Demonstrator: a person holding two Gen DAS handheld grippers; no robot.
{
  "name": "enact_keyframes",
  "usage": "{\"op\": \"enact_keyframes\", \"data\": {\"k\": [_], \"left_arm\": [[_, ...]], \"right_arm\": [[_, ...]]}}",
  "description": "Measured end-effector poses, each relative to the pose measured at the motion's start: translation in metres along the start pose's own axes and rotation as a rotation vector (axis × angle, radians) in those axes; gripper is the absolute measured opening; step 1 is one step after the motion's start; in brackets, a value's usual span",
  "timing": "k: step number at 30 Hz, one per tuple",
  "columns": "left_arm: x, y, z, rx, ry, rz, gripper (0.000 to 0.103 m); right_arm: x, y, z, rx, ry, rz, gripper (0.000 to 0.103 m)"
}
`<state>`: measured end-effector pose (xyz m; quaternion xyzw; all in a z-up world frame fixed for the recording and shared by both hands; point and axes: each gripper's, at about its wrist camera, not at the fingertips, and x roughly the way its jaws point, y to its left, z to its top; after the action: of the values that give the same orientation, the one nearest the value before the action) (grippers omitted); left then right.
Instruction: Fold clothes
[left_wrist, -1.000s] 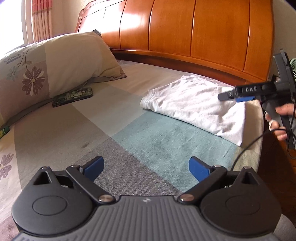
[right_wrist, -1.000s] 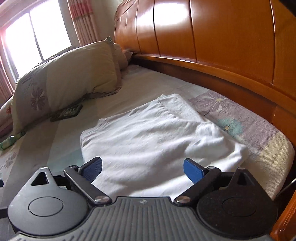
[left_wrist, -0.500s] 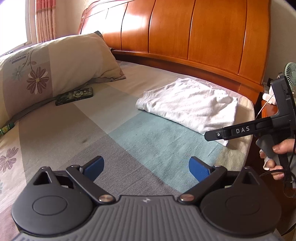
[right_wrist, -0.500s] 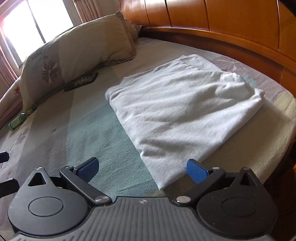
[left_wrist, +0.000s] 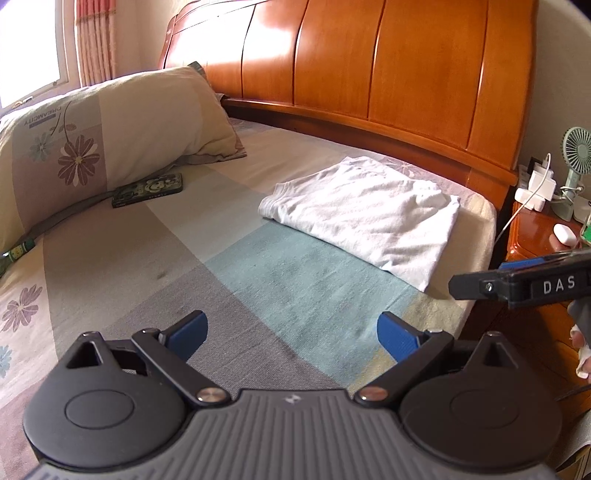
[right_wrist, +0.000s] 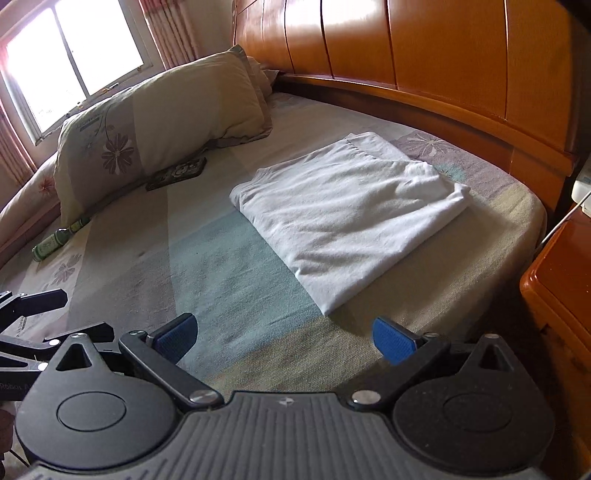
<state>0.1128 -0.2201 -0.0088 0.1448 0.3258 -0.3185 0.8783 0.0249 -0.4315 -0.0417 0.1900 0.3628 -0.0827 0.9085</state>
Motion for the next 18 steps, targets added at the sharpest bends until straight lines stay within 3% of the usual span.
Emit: {"op": "enact_keyframes", "data": {"k": [10, 13, 18], "left_arm": [[-0.024, -0.048, 0.004, 0.031, -0.008, -0.007, 0.099], [-0.029, -0.061, 0.003, 0.043, -0.010, 0.030, 0.101], [-0.043, -0.073, 0.000, 0.042, -0.037, 0.029, 0.102]], "right_arm": [[-0.054, -0.006, -0.029, -0.028, -0.017, -0.051, 0.103], [-0.068, -0.011, -0.034, -0.026, -0.031, -0.053, 0.103], [-0.086, -0.013, -0.044, -0.033, -0.037, -0.067, 0.103]]}}
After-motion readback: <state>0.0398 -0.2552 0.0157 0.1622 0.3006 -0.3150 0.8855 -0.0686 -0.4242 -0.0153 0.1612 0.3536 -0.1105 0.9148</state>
